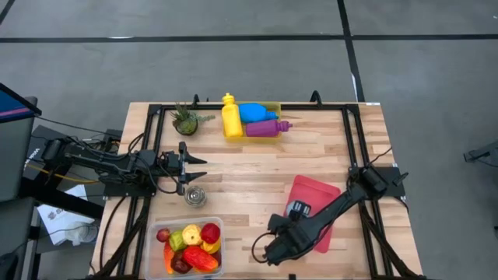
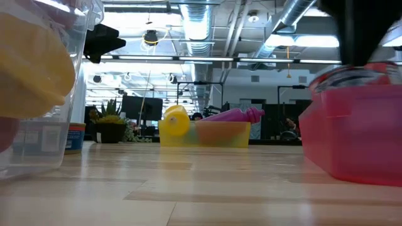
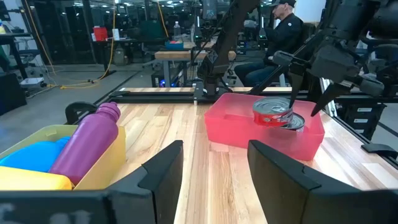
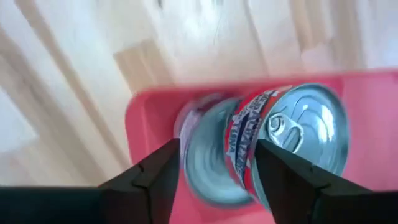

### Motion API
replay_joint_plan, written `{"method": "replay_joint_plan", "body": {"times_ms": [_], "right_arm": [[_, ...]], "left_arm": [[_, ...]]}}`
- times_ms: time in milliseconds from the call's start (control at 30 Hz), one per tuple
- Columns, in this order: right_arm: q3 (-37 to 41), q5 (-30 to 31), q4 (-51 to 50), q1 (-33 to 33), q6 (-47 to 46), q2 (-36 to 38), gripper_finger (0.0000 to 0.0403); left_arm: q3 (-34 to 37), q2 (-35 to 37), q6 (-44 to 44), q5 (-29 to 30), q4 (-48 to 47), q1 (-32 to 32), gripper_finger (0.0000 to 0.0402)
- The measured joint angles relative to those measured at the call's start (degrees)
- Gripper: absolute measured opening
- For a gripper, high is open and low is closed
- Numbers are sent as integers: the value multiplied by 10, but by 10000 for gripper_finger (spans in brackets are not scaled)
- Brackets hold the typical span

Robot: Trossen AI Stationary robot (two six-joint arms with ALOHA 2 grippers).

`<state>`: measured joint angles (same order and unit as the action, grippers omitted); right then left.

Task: Pick & Place Food Item
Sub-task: Put the red tuna can into the red bin, then adjust the purple tumbler in the yellow bin

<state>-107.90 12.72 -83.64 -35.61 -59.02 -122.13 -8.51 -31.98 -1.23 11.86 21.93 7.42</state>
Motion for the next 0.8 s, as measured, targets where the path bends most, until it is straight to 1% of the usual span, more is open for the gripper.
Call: {"method": "replay_joint_plan", "body": {"times_ms": [133,367,600,667,733,800], "right_arm": [[0,54,29,12,33,0,213],[-31,153,66,42,124,0,216],[-64,314,68,78,209,0,217],[-64,335,87,100,244,0,217],[-63,337,123,128,290,0,217],[-61,336,171,155,337,0,217]], "left_arm": [[0,0,0,0,0,0,172],[0,0,0,0,0,0,172],[0,0,1,-2,0,0,172],[0,0,2,-17,0,0,172],[0,0,4,-32,1,0,172],[0,0,5,-34,1,0,172]]}}
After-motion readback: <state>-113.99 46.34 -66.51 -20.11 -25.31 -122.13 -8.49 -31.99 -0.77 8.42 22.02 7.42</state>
